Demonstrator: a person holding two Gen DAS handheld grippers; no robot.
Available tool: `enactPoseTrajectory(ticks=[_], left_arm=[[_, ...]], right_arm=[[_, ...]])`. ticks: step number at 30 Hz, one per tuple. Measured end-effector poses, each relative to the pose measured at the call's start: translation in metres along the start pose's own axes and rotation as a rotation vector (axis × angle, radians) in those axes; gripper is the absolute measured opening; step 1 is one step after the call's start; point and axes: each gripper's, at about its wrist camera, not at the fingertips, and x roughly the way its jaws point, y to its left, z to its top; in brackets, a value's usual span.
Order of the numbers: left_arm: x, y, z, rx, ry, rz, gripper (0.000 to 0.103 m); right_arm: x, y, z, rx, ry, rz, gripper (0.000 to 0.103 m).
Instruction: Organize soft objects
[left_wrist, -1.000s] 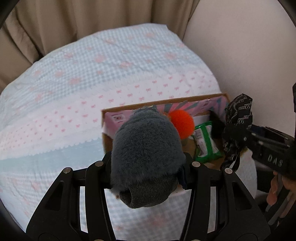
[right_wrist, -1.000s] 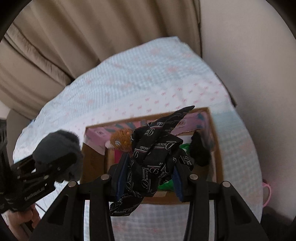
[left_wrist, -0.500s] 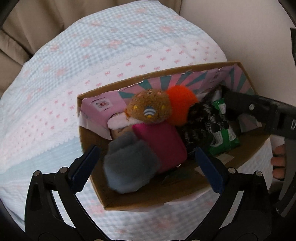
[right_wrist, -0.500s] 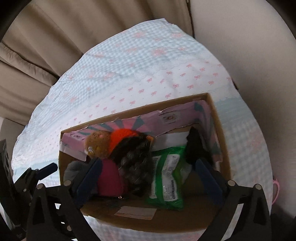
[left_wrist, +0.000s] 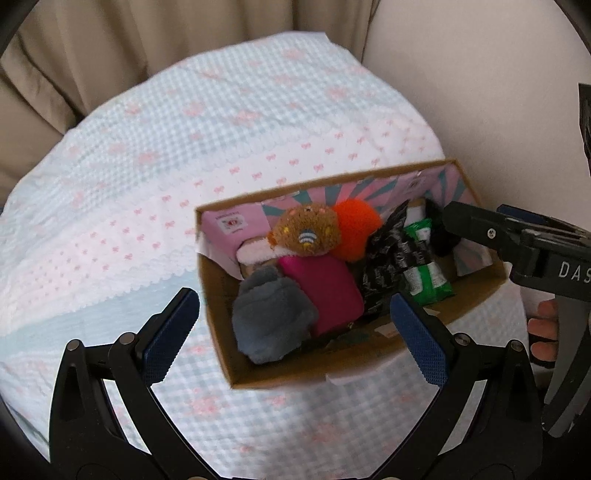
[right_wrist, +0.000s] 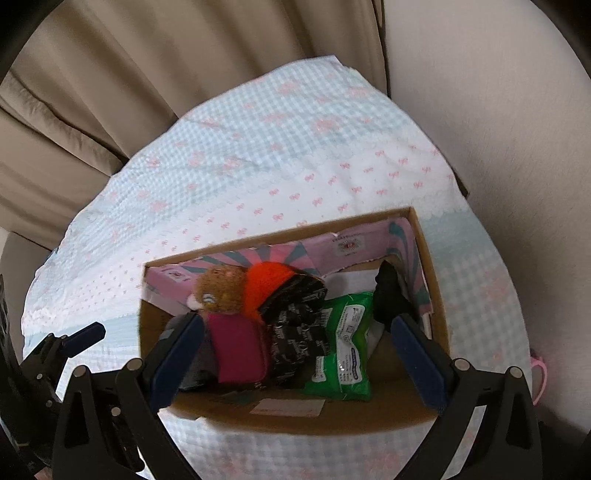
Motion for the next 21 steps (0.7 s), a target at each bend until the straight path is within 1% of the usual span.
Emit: enactPoseTrajectory(ticks=[4,8,13,16,18,19,21], left_arm=[[-0.045,0.006,0.001,-0.004,-0.062,-0.003,0.103],[-0.104,0.017,-0.002,0.007,-0.146,-0.006,0.103],[-0.172,0.033,-0.01,-0.004,-0.246,-0.02,0.103],[-0.215,0.046,-0.017,-0.016,-0.319,-0.027,0.103],[-0.243,0.056,-0.024,-0.028,-0.373,-0.032,0.103],[-0.261,0.063,-0.03,-0.035,-0.412,-0.039,0.103],[-0.285,0.072,-0.039,-0.035,-0.462,-0.042,0.103]], right_arm=[[-0.039,0.017,0.0,-0.024,-0.045,-0.003,0.101],[-0.089,0.044,-0.003,-0.074,-0.108,-0.028,0.101],[-0.157,0.085,-0.017,-0.107,-0.218,-0.056,0.101],[-0.194,0.107,-0.026,-0.119,-0.277,-0.055,0.101],[-0.215,0.122,-0.033,-0.117,-0.312,-0.075,0.101],[-0.229,0.13,-0.038,-0.115,-0.337,-0.079,0.101],[-0.253,0.146,-0.049,-0.115,-0.383,-0.091,0.101]])
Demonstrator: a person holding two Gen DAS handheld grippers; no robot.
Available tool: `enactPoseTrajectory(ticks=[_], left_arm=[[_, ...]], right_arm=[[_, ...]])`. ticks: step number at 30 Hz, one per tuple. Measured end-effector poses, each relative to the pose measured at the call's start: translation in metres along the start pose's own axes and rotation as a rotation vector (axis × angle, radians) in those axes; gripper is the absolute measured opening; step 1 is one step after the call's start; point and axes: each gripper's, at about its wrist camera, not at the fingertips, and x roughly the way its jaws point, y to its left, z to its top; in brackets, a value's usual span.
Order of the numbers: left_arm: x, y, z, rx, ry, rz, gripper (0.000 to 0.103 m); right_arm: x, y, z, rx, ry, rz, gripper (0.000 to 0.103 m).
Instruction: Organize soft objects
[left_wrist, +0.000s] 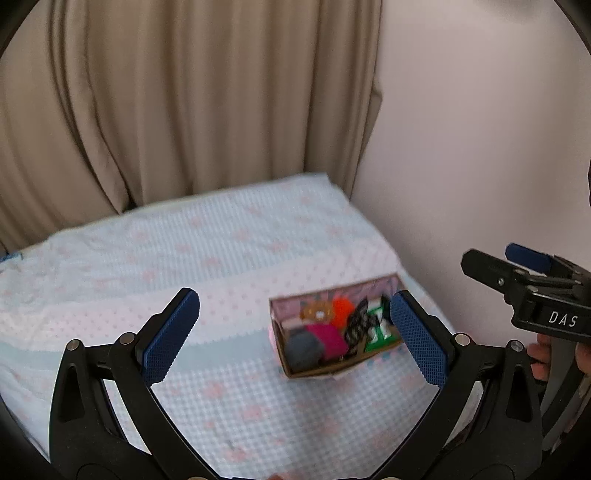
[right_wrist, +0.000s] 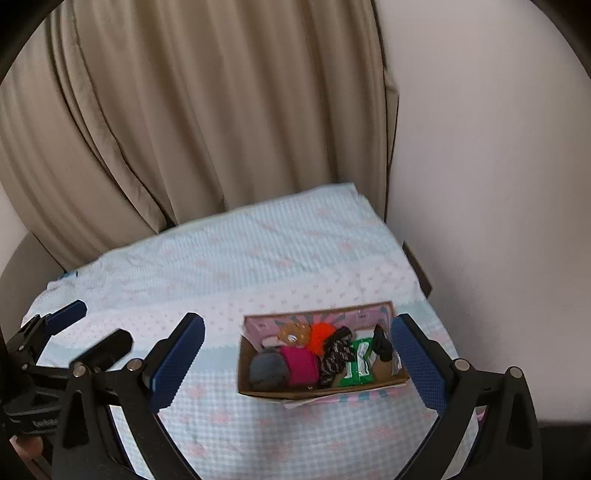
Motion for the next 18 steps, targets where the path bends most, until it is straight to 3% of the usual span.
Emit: enactPoseTrajectory(ticks=[8,18], left_arm=[[-0.078,0.027,-0.002,0.015,-0.137,0.015,0.103],[-0.125,0.047,-0.012,0.015,-0.254,-0.001,0.103]], right_arm=[[-0.071,0.041,-0.013,-0.016,-0.149,-0.041,0.101],[-0.113,0.073,-0.035,-0.075,-0.293,-0.125,0.101]])
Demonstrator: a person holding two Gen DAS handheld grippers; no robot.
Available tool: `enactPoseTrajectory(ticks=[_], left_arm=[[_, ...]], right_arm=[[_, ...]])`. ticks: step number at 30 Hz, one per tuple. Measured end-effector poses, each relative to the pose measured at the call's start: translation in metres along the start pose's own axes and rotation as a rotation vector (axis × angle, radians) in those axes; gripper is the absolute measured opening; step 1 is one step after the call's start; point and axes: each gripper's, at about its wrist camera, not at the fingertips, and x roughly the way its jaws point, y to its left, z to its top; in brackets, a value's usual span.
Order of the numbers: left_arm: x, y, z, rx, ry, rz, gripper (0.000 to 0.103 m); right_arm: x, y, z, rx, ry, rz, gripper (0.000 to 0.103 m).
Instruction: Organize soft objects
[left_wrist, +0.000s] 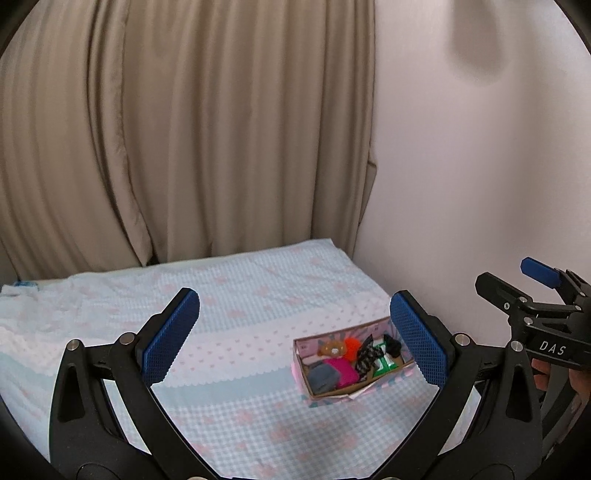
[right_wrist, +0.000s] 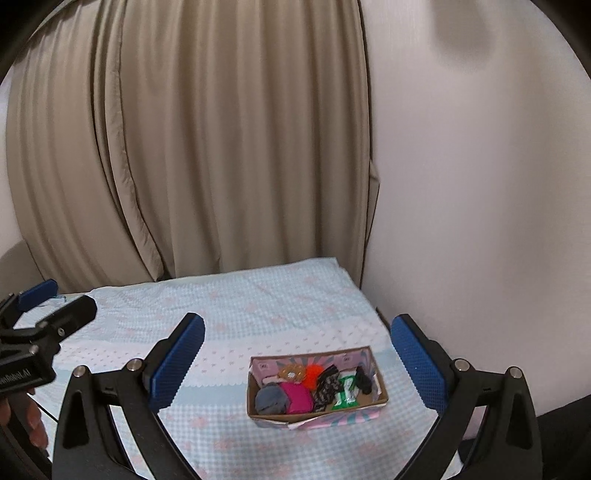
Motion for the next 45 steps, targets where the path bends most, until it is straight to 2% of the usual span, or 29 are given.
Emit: enactPoseTrajectory(ticks=[14,45], left_arm=[[-0.015,0.0,-0.004,-0.016,-0.03,0.009,0.103],[-0.012,-0.02,0.0,0.031,-0.041,0.03,0.103]], right_arm=[[-0.014,0.001,0.0,0.015,-0.072,-0.012,0.101],[-0.02,-0.005,-0.001,0.037,-0.067,-0.017,0.101]])
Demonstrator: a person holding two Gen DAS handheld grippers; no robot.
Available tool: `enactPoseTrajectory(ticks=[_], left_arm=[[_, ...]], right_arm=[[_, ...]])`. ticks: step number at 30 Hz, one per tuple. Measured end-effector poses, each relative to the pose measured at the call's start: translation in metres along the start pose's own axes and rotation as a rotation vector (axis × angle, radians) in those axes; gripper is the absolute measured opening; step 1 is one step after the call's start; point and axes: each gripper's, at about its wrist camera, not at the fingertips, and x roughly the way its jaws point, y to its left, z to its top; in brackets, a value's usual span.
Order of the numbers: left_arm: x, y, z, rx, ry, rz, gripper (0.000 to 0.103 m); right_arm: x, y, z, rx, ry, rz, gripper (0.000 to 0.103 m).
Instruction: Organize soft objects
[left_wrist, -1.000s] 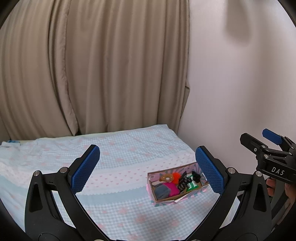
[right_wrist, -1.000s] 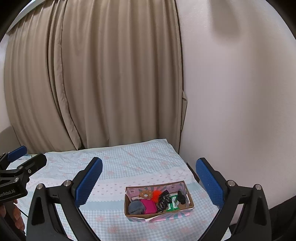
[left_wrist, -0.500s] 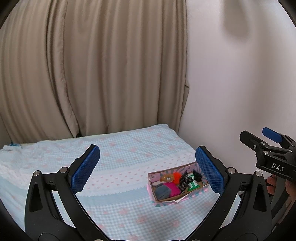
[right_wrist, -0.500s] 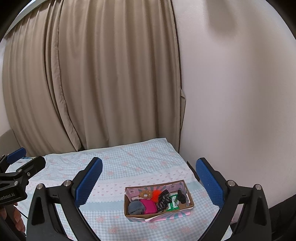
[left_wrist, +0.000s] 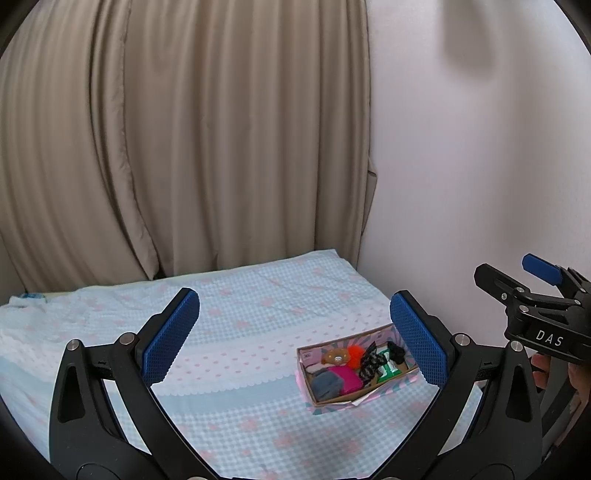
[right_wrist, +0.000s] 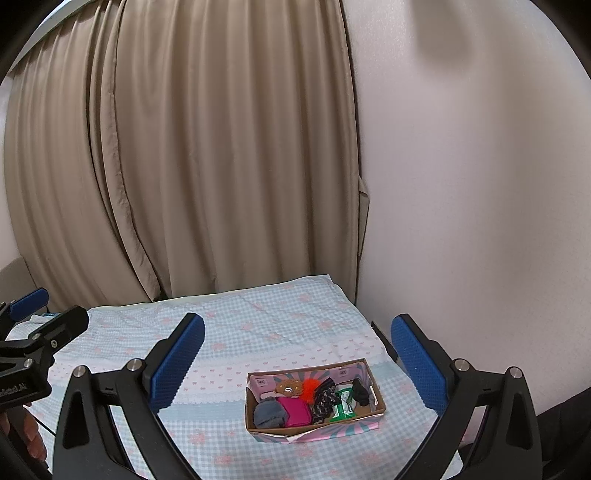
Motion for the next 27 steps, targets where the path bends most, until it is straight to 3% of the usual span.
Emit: enactPoseTrajectory(ticks=[27], left_arm=[[-0.001,0.0026,0.0001,0.001,0.008,-0.007,0.103]], right_arm=[[-0.0043,0.0073,-0.0015,0.015,-0.001,-0.017,0.101]])
